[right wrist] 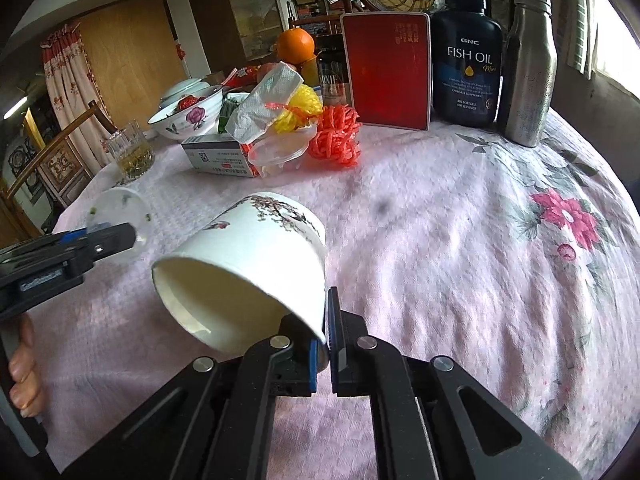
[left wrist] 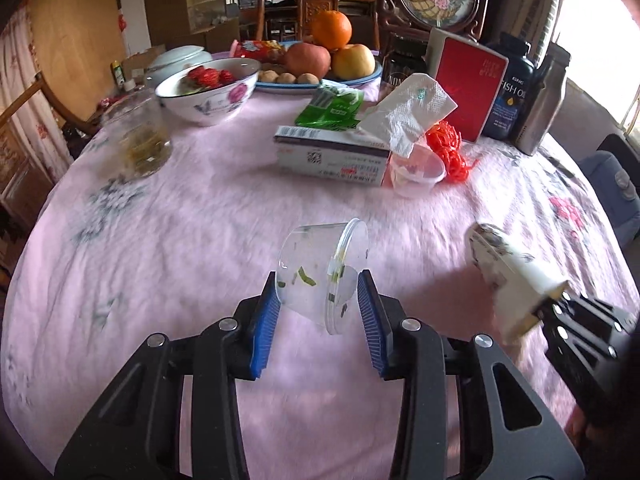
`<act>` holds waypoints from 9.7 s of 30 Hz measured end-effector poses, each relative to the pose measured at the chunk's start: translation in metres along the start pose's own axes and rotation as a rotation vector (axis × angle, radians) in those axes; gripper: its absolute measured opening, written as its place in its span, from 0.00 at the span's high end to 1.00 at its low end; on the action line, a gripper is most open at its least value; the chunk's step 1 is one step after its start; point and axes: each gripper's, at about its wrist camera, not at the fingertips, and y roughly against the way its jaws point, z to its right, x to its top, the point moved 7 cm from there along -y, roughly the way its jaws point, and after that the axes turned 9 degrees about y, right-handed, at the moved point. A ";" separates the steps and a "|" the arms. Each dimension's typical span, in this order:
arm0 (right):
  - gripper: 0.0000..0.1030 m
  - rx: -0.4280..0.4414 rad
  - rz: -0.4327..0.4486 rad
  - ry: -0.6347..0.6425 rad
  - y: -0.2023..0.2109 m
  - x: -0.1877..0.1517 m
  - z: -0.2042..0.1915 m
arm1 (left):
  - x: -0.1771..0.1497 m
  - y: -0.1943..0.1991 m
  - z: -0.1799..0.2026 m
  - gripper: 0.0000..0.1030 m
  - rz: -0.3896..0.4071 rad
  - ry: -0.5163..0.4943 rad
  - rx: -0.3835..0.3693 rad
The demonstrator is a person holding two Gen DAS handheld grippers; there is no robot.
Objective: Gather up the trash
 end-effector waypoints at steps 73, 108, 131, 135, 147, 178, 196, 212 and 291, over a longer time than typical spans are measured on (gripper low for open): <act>0.96 0.796 -0.481 0.848 0.008 -0.230 -0.747 | -0.442 0.192 -0.558 0.62 -0.123 1.056 0.616; 0.18 0.755 -0.038 0.693 0.101 -0.097 -0.546 | -0.327 0.244 -0.467 0.15 0.057 0.899 0.576; 0.15 0.276 0.028 0.205 0.050 -0.005 -0.182 | -0.133 0.157 -0.227 0.09 0.123 0.392 0.318; 0.11 0.197 0.043 0.131 0.043 0.007 -0.125 | -0.106 0.133 -0.189 0.09 0.117 0.330 0.264; 0.11 0.051 0.057 -0.037 0.025 0.031 -0.019 | -0.034 0.065 -0.080 0.08 0.104 0.149 0.129; 0.20 -0.119 0.033 -0.084 -0.042 0.098 0.033 | 0.039 -0.018 -0.030 0.08 0.076 0.141 -0.036; 0.70 -0.043 -0.100 -0.228 -0.120 0.129 0.049 | 0.038 -0.022 -0.034 0.08 0.031 0.190 -0.084; 0.72 -0.026 0.071 -0.254 -0.007 0.066 0.047 | 0.038 -0.025 -0.039 0.08 0.031 0.196 -0.062; 0.71 0.255 0.155 -0.256 0.028 0.054 0.021 | 0.096 -0.097 0.033 0.24 -0.292 0.259 0.244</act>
